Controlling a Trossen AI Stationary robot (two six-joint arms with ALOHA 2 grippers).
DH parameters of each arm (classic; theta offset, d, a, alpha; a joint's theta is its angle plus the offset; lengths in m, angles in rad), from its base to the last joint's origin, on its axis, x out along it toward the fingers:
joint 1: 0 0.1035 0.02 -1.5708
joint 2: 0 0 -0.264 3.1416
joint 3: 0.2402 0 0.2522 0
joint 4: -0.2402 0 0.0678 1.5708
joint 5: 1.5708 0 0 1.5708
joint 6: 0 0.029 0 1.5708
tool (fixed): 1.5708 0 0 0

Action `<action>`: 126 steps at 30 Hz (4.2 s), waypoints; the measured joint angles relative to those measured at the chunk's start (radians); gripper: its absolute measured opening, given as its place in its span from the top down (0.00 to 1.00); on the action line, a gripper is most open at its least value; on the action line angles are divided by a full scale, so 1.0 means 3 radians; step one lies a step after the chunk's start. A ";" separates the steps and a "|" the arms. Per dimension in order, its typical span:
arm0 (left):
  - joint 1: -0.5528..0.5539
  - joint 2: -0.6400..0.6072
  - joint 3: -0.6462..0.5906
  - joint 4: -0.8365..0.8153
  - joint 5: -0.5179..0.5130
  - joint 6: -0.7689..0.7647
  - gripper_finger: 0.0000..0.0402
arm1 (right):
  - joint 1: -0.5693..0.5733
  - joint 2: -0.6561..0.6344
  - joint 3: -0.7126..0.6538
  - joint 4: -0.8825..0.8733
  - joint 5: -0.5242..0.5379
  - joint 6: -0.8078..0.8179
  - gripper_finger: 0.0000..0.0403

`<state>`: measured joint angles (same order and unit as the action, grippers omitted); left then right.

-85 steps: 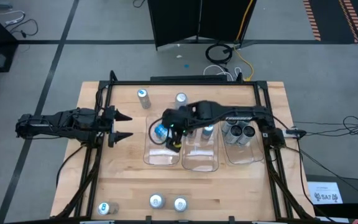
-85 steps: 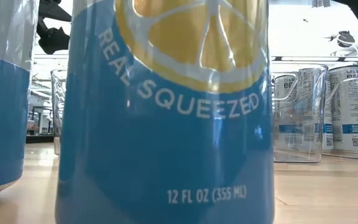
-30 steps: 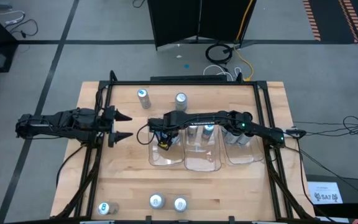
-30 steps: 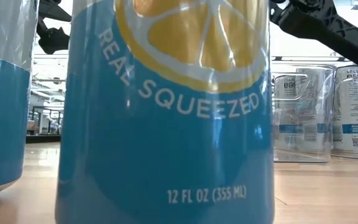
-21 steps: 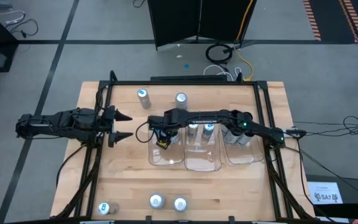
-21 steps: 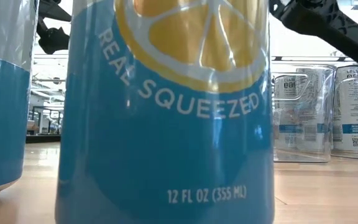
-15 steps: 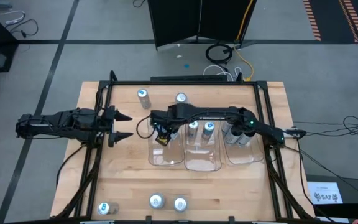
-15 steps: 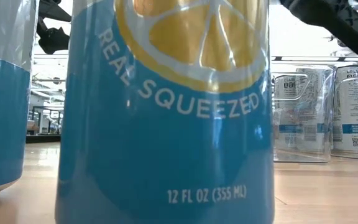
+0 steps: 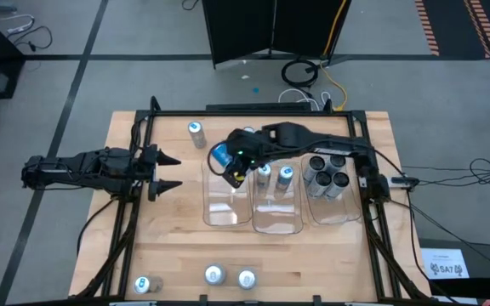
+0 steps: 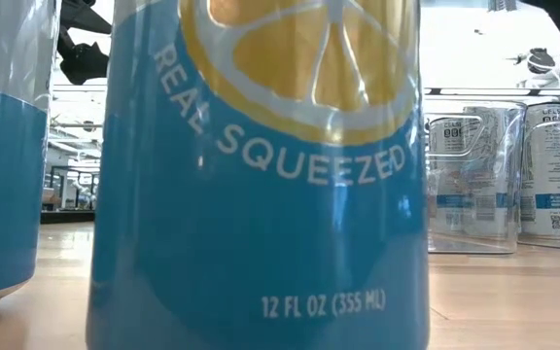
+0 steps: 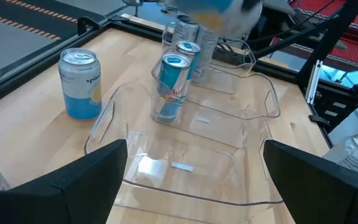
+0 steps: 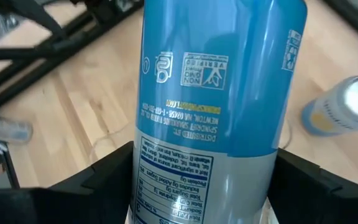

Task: Sort soda cans
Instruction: Adjust the blue-white soda can in the left transparent bin

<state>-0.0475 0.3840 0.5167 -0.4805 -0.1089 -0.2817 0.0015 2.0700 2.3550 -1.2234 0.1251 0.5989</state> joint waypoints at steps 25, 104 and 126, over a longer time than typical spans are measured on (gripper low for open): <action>0.0000 0.0000 0.0000 0.0069 -0.0052 -0.0954 0.04 | 0.0223 -0.0089 0.0001 -0.0138 0.0106 0.0258 0.29; -0.0077 0.0818 0.0051 0.1622 -0.0075 0.0621 0.04 | 0.0241 -0.0089 0.0004 -0.0176 0.0171 0.0705 0.29; -0.0733 0.1949 0.0404 0.2265 -0.2309 0.6108 0.04 | -0.0249 -0.0090 0.0004 0.0290 -0.0968 0.1087 0.29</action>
<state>-0.2673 0.9688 0.6380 0.1991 -0.8017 1.5506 -0.0734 2.0431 2.3562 -1.1364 -0.1654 0.9250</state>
